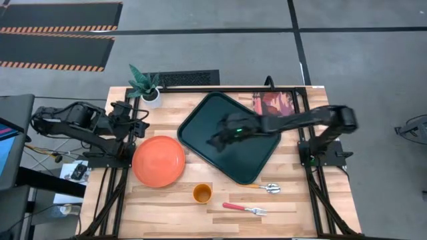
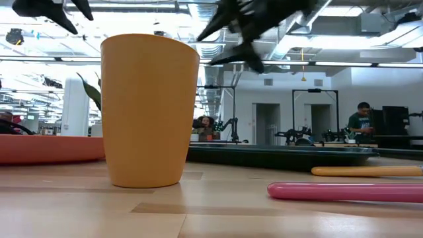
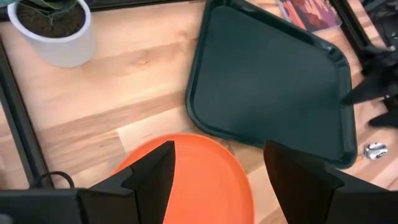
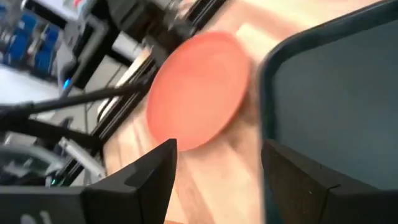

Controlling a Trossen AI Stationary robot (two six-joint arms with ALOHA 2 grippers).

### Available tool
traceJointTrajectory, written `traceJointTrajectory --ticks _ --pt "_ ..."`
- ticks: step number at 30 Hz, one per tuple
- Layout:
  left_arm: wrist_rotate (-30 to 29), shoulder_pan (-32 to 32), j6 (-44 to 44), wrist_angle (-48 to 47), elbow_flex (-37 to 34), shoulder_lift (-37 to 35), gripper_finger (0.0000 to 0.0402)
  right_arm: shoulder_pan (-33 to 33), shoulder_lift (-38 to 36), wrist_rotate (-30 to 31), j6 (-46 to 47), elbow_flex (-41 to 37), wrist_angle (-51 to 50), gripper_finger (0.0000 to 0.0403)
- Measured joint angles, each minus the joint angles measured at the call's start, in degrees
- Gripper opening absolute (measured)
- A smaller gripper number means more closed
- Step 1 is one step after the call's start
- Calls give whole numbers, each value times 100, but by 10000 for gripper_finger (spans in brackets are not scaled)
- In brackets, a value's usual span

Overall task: Pick and place plate/cup/fork/spoon on tray
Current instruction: Put the orange plate on the black tray

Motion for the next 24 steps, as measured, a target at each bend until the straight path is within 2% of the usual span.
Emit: traceJointTrajectory --ticks 5,10,16,24 --pt "265 3 84 79 -206 -7 232 -13 1036 -747 -102 826 -30 260" --pt "836 264 316 367 -1205 73 232 -15 1222 -1197 -108 1074 -183 260" --pt "1194 1098 895 1305 -2591 296 232 -72 650 -1009 -377 1074 -864 260" --pt "2203 2520 2842 2472 -3574 806 232 45 -192 -200 -598 1076 -1815 260"
